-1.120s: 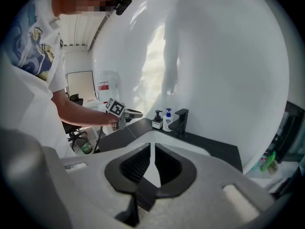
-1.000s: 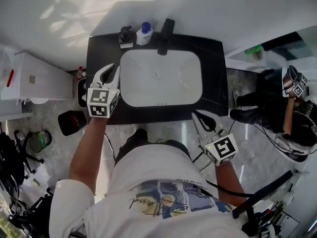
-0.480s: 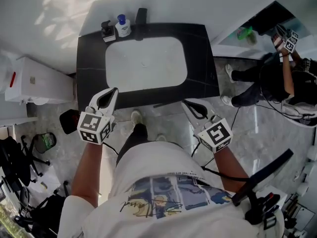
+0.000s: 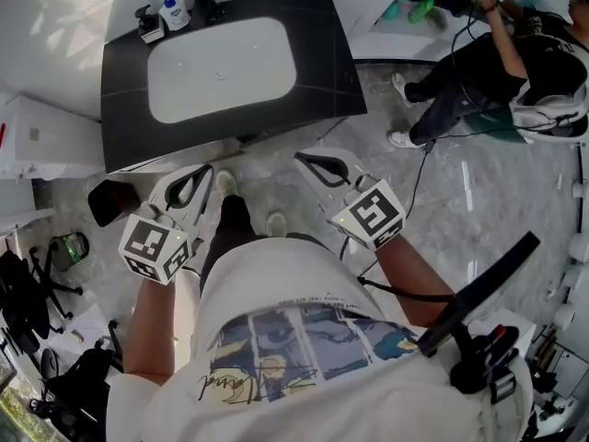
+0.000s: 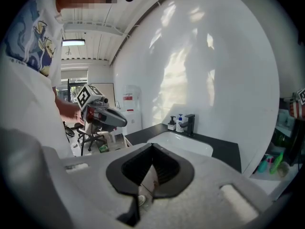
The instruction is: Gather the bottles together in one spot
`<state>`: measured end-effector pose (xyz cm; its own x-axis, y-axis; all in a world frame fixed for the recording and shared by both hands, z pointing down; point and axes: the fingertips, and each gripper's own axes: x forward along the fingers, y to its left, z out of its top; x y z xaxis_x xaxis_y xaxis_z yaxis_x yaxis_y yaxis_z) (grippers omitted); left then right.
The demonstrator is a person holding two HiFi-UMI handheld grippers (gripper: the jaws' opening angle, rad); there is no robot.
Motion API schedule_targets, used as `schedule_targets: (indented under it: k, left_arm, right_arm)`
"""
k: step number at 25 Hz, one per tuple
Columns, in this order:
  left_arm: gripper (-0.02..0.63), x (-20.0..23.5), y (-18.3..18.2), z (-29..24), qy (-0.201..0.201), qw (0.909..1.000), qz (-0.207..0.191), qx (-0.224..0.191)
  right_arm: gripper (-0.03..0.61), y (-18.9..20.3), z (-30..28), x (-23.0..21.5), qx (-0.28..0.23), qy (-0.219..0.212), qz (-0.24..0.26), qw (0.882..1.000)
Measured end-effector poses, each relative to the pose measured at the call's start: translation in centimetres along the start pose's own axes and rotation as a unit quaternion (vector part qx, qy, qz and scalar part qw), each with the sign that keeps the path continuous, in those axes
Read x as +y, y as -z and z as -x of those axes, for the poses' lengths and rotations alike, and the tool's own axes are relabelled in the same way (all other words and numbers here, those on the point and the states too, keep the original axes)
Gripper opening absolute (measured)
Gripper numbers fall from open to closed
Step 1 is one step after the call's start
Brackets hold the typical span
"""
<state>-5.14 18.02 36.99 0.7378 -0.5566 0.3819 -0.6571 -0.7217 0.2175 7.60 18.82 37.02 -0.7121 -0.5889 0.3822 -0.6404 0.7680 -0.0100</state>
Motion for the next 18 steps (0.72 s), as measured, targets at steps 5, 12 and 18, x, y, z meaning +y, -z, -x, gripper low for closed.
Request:
schedule_targets:
  k: [5,12,18]
  left_arm:
    - [0.002,-5.4,2.0,-0.5,0.014,0.9999,0.008,0.004]
    - [0.002,-9.5,1.8,-0.8,0.033,0.9994,0.002,0.007]
    - [0.002,-10.8,1.1,-1.3,0.046,0.9989,0.0,0.004]
  right_arm:
    - [0.002,1.0,3.0,1.3,-0.003,-0.009,0.008,1.0]
    - [0.002,1.0,5.7,2.2,-0.014,-0.011,0.018,1.0]
    - [0.002,0.9,6.6,2.8,-0.024,-0.006,0.017,1.0]
